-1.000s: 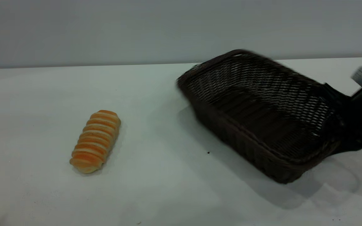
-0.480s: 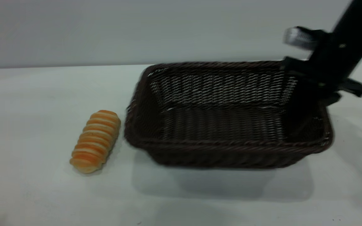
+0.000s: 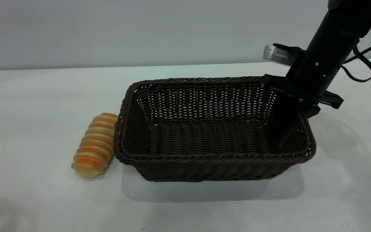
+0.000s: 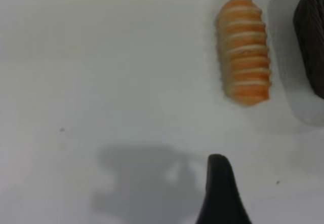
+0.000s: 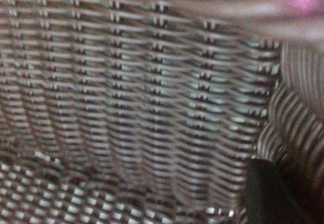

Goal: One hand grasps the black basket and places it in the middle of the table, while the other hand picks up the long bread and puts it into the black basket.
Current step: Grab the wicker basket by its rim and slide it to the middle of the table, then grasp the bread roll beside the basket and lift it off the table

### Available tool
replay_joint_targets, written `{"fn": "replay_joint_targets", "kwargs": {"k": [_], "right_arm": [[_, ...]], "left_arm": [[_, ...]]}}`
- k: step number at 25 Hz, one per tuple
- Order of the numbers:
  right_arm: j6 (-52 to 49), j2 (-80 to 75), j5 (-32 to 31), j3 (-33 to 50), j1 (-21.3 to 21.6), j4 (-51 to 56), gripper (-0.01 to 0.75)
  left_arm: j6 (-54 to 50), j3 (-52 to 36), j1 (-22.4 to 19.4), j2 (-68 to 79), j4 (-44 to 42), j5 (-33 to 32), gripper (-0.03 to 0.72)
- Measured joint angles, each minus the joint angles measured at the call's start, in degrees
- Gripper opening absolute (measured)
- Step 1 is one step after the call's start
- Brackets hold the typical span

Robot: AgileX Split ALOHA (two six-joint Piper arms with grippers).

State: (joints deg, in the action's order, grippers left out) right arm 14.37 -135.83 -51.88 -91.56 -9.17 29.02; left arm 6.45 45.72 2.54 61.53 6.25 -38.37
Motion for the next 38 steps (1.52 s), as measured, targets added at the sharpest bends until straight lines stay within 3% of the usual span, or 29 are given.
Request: {"fn": "replay_joint_targets", "kwargs": {"k": [6, 9, 15, 20, 32, 35, 38], "right_arm": [[0.4, 1.4, 0.0, 0.0, 0.0, -0.8, 0.416], [0.7, 5.9, -0.8, 0.0, 0.0, -3.9, 0.461], [0.7, 20.3, -5.0, 0.0, 0.0, -9.2, 0.445], [0.8, 34.3, -9.0, 4.1, -0.1, -10.3, 0.414], [2.1, 66.1, -11.2, 31.7, -1.1, -10.3, 0.391], [2.1, 73.7, -11.1, 38.7, -1.1, -10.3, 0.391], [2.1, 80.9, -10.8, 45.3, -1.1, -10.4, 0.391]], "left_arm": [[3.0, 0.0, 0.6, 14.6, 5.4, 9.9, 0.539], [6.9, 1.1, 2.8, 23.5, 8.1, 12.9, 0.539], [9.0, 6.9, 6.2, 39.0, 9.4, 17.2, 0.539], [9.1, 12.5, 6.4, 48.8, 10.9, 20.5, 0.539], [10.3, 21.6, 8.6, 66.5, 12.6, 23.8, 0.536], [10.7, 22.0, 8.6, 68.0, 12.7, 24.4, 0.469], [11.2, 22.2, 8.6, 68.1, 12.8, 24.0, 0.278]]}}
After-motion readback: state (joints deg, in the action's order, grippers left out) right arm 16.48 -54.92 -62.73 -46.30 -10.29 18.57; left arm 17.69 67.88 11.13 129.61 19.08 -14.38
